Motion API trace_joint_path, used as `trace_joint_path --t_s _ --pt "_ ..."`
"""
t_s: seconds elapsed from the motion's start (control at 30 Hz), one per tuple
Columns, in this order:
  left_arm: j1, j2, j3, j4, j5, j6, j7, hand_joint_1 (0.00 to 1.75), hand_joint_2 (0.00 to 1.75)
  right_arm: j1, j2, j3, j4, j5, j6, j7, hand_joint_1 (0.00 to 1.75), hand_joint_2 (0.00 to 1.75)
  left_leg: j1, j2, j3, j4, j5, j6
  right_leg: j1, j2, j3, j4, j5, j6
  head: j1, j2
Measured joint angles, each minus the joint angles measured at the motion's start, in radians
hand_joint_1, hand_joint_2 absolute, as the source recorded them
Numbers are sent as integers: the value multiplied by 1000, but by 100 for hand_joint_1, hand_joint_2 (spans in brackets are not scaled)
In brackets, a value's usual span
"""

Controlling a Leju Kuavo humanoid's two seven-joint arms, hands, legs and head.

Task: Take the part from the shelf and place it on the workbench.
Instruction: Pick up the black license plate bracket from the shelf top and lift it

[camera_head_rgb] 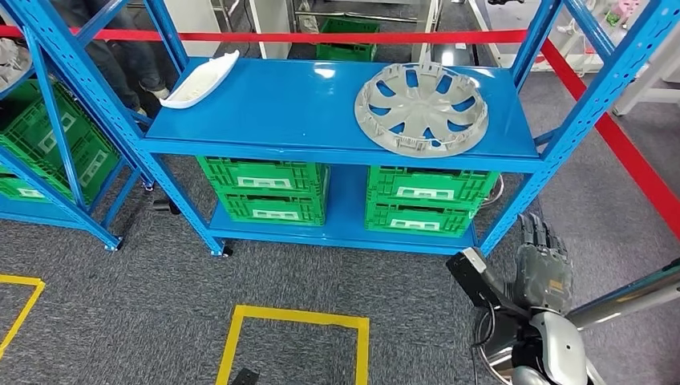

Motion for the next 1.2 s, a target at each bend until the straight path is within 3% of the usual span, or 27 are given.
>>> trace_joint_path --t_s 0.1,0.17,0.2,0.27,0.33,0.37,0.47,0.53,0.63,0.7,0.8,0.83,0.87,0.93,1.0,1.1,1.2 --pt "-1 0 0 0 1 -1 0 0 0 0 0 0 -1 1 3 0 0 0 -3 0 -7 15 -10 -11 3 6 5 -4 -27 -33 0 0" --pt "-4 -1 0 0 1 -1 0 0 0 -5 0 -1 -1 2 4 0 0 0 -2 4 -17 42 -28 -18 1 7 12 -6 -33 -46 -6 0" --pt "-6 -1 0 0 0 -1 0 0 0 -9 0 0 -2 4 6 0 0 0 -1 5 -35 81 -48 -22 -1 7 18 -7 -36 -52 -9 0" --pt "-8 -1 0 0 0 -2 0 0 0 -15 1 0 -2 7 9 0 0 0 -1 7 -99 213 -95 -27 0 6 30 -8 -44 -60 -17 0" --pt "-6 -1 0 0 0 -2 0 0 0 -20 3 1 -1 9 12 0 0 0 -1 7 -159 309 -104 -25 2 6 42 -8 -53 -63 -23 0" --pt "-5 -1 0 0 0 -2 0 0 0 -24 5 2 -1 10 13 0 0 0 -1 7 -169 307 -79 -21 4 8 50 -8 -58 -63 -25 0" --pt "-6 -1 0 0 0 -2 -3 0 0 -44 13 6 -3 17 15 -1 0 0 -8 6 -130 159 47 2 7 14 76 -12 -74 -58 -30 0" --pt "-7 0 0 0 0 -2 -4 0 0 -56 18 10 -5 20 16 -1 0 0 -16 5 -108 102 77 15 7 18 83 -19 -76 -49 -32 0" --pt "-8 0 1 0 0 -2 -4 0 0 -63 22 17 -7 20 12 -4 0 0 -17 5 -91 65 71 23 6 16 88 -36 -74 -32 -37 0" --pt "-12 0 2 0 -1 -1 -4 0 0 -73 22 19 -9 19 7 -9 0 0 -10 2 -67 17 59 27 7 9 68 -4 -96 -25 -30 0" --pt "-11 -1 3 0 -1 -2 -5 0 0 -78 23 24 -8 18 3 -13 0 0 -12 0 -54 -2 48 32 8 4 -36 170 -156 -23 -13 0" --pt "-9 -2 3 0 -1 -2 -4 0 0 -76 23 25 -7 18 3 -14 0 0 -15 0 -52 0 44 33 8 4 -65 211 -156 -22 -11 0" --pt "-8 -3 3 0 -1 -2 -4 0 0 -74 23 27 -6 17 3 -14 0 0 -17 0 -48 2 39 33 8 4 -79 217 -136 -23 -8 0" --pt "-7 -4 3 0 -1 -2 -4 0 0 -76 23 28 -5 17 3 -16 0 0 -19 0 -39 10 27 31 10 3 -55 126 -51 -28 -4 0" --pt "-9 -4 3 0 -1 -2 -5 0 0 -80 23 29 -5 17 3 -18 0 0 -21 0 -35 19 15 24 15 2 -14 23 -4 -36 -1 0" --pt "-10 -6 3 0 -1 -2 -4 0 0 -83 23 31 -6 16 3 -18 0 0 -21 3 -40 26 9 9 23 4 3 -18 -12 -50 4 0" --pt "-13 -5 3 0 -1 -2 -5 0 0 -84 23 32 -6 16 3 -19 0 0 -19 5 -51 54 -15 -9 14 3 18 -34 -10 -62 1 0"
